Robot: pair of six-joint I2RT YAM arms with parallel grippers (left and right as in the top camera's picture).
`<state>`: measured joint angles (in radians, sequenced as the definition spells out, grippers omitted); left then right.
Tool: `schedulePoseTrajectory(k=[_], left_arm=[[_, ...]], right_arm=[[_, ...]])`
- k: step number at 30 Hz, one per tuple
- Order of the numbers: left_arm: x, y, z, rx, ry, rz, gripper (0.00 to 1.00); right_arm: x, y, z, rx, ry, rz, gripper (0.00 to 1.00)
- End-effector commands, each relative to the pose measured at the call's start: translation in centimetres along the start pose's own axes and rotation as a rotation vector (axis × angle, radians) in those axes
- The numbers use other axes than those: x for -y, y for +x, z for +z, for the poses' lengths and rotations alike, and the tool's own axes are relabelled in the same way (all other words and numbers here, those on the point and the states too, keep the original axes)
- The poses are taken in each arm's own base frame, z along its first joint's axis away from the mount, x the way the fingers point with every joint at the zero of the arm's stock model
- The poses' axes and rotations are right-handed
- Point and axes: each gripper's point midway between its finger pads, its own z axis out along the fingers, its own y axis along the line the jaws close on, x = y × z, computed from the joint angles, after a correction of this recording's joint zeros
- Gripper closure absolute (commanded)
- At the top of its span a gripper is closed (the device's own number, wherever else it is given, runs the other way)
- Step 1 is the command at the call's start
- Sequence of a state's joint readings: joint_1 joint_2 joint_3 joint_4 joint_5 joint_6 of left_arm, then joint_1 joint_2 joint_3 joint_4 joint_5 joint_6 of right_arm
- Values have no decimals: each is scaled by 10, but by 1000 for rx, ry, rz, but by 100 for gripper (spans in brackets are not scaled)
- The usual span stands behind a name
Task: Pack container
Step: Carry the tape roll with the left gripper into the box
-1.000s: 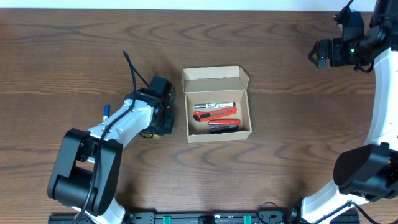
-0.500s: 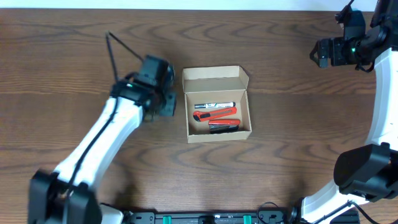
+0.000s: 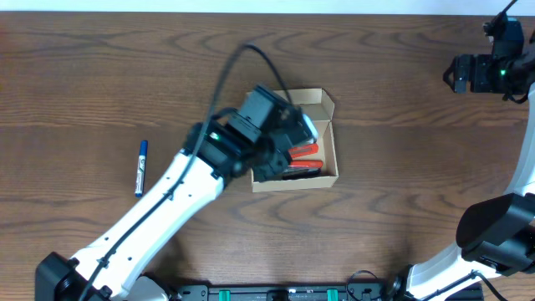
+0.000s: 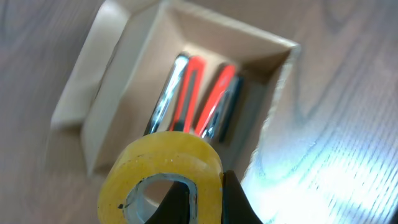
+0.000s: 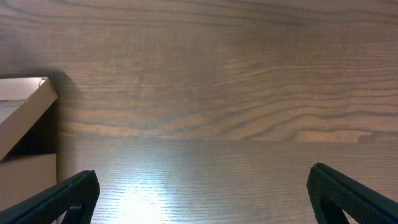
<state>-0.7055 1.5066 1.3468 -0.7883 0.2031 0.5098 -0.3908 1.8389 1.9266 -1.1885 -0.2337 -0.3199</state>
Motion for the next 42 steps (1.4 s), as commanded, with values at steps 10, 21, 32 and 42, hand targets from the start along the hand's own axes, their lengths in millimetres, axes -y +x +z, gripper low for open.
schedulePoseTrajectory(k=[10,21,32,42], left_arm=[[2,-4,60,-40,47,250,94],[8,35,130,-192,136,214,93],[-1,46,139,-224,129,130,49],[-52,1,60,-208,-144,-24,49]], right_arm=[[0,3,-8,9,-3,24,1],[-2,4,-8,2,-7,24,1],[-2,4,-8,2,-7,24,1],[-2,4,-8,1,-8,24,1]])
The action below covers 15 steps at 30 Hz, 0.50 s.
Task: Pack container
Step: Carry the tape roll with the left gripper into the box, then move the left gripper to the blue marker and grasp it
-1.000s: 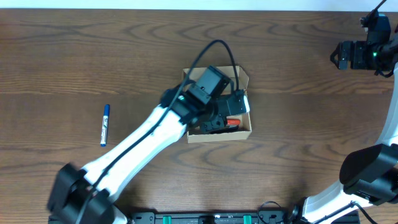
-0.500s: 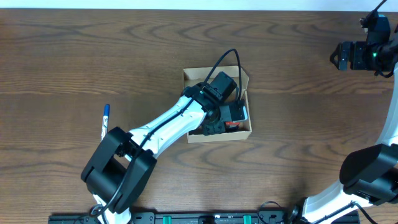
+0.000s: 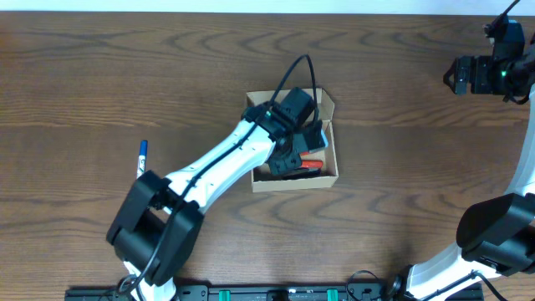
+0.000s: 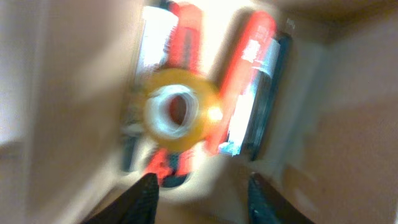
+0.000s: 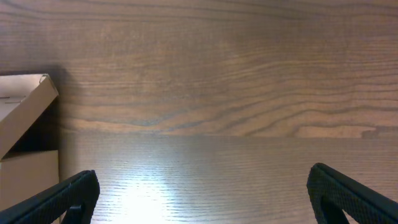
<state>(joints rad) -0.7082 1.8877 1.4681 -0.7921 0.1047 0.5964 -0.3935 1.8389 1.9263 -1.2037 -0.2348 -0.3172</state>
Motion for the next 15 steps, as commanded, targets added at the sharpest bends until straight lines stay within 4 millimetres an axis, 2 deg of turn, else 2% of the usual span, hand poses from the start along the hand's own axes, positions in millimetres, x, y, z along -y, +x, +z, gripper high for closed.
schedulePoseTrajectory(k=[1,2,3,5,7,8,11,12,15], left_arm=[[-38,-15,-68,63,-210,-150,39],[-45,-11,-82,58,-252,-189,24],[-49,-8,-93,55,-283,-214,14],[-59,4,-114,41,-330,-267,14],[-73,24,-129,24,-377,-377,5],[-81,37,-136,15,-400,-456,5],[-109,92,-152,-30,-441,-759,0],[-115,111,-156,-52,-449,-850,6],[-129,166,-164,-119,-463,-1060,13]], right_arm=[[-3,0,-8,17,-11,14,1],[-4,0,-8,19,-14,14,1],[-4,0,-8,20,-19,15,1],[-5,-1,-8,21,-20,15,1],[-5,-1,-8,20,-21,15,1],[-5,-1,-8,20,-21,14,1],[-5,0,-8,20,-21,15,1],[-5,-1,-8,20,-21,14,1],[-5,-1,-8,20,-21,14,1]])
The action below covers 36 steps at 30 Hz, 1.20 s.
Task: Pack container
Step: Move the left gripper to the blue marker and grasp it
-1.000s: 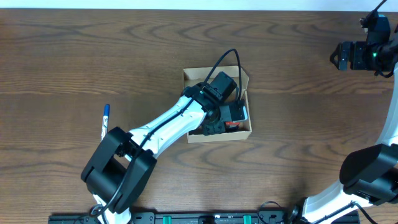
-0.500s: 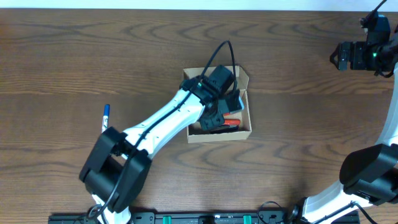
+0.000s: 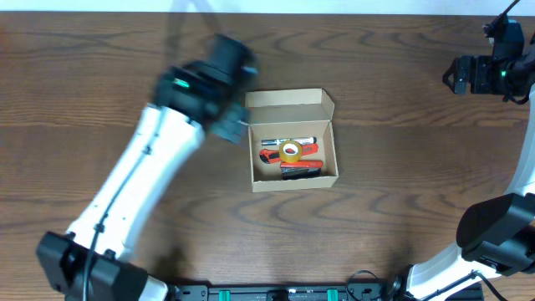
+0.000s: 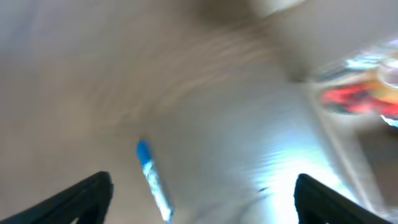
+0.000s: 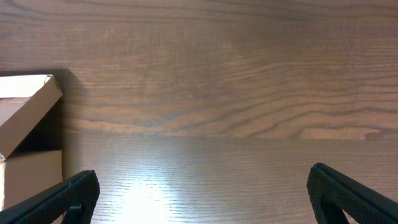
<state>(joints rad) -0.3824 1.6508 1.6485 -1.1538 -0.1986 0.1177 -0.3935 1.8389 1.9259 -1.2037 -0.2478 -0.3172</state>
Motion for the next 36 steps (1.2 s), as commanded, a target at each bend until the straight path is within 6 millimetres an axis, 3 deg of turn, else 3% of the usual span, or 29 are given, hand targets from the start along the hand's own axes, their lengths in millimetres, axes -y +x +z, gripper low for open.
schedulePoseTrajectory(k=[1,5,10,12,14,20,26,36], left_arm=[[-58,28,7,-81,-87,-301,14],[-82,68,17,-155,-113,-383,18],[-72,115,25,-134,-117,-426,17],[-68,128,33,-100,-117,-437,8],[-63,132,42,-67,-99,-446,2],[-66,140,85,-106,-69,-470,5],[-59,149,129,-196,87,-471,5],[-58,147,152,-164,252,-428,5]], right_arm=[[-3,0,-8,17,-9,14,1],[-3,0,-8,17,-9,13,1],[-1,0,-8,16,-2,7,1],[2,1,-8,11,16,8,1],[3,1,-8,10,22,7,1],[3,1,-8,12,23,7,1],[3,2,-8,8,21,8,1],[2,2,-8,5,20,8,1]])
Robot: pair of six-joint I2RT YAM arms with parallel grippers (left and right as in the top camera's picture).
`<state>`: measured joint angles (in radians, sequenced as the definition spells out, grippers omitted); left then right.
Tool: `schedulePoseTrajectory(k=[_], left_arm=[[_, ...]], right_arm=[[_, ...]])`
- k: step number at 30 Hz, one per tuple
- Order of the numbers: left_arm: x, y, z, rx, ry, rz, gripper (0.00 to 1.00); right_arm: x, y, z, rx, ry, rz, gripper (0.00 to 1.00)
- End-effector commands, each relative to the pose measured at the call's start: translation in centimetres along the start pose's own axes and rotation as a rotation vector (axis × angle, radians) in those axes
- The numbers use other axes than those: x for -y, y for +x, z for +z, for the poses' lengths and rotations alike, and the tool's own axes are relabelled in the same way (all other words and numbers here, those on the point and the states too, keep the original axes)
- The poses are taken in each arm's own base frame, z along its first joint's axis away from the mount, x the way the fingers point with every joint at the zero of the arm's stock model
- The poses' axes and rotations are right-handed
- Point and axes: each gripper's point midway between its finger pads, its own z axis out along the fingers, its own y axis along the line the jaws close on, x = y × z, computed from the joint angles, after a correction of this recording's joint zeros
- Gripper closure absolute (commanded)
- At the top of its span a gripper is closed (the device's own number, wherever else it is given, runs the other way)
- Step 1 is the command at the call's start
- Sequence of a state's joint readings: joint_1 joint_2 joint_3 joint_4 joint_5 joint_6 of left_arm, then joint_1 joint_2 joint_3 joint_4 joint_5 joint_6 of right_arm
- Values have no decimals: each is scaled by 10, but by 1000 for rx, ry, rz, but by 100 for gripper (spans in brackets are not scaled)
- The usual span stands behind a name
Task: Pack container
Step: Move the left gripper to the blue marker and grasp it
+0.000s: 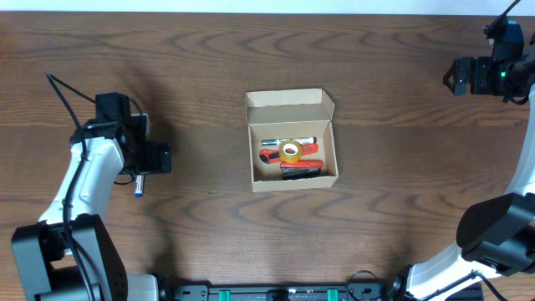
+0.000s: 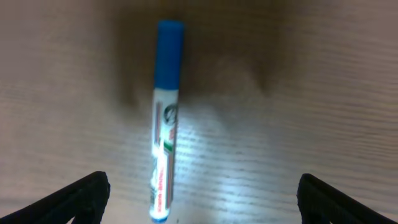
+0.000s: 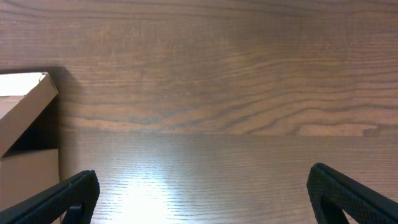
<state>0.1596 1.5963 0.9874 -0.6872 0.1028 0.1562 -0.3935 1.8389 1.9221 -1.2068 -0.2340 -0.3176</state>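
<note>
An open cardboard box (image 1: 292, 107) sits mid-table. Inside lie a yellow tape roll (image 1: 291, 151), a white marker and red-and-black tools (image 1: 299, 168). A blue-capped white marker (image 2: 165, 124) lies on the wood at the left, its lower end showing in the overhead view (image 1: 138, 189). My left gripper (image 2: 198, 202) hovers open over that marker, a finger on either side and apart from it. At the far right edge my right gripper (image 3: 202, 193) is open above bare wood, and the box's flap (image 3: 28, 106) shows at its left.
The dark wooden table (image 1: 401, 192) stretches all round the box. My left arm (image 1: 88, 180) lies along the left side, and my right arm's base (image 1: 493, 234) stands at the lower right.
My left gripper was beside the box's left wall, seeing the marker from afar. Now it is at the table's left, open directly over the blue marker. The right arm has not moved.
At first my left gripper held the yellow tape roll just above the open box. Then it was inside the box, open, with the roll resting on the tools. Later it was outside the box's left wall, and now it hovers over the blue marker.
</note>
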Motion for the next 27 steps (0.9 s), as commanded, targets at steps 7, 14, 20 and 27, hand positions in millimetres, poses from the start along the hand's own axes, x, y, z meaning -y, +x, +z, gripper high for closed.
schedulePoseTrajectory(k=[7,14,20,27], left_arm=[[-4,5,22,-36,89,34,5],[-9,15,40,-99,76,25,4],[-13,19,49,-129,61,21,1],[-20,27,58,-172,24,5,13]], right_arm=[[0,1,-9,11,7,8,1],[-1,2,-9,8,6,9,1],[-1,2,-9,8,6,9,1],[-1,2,-9,8,6,9,1]])
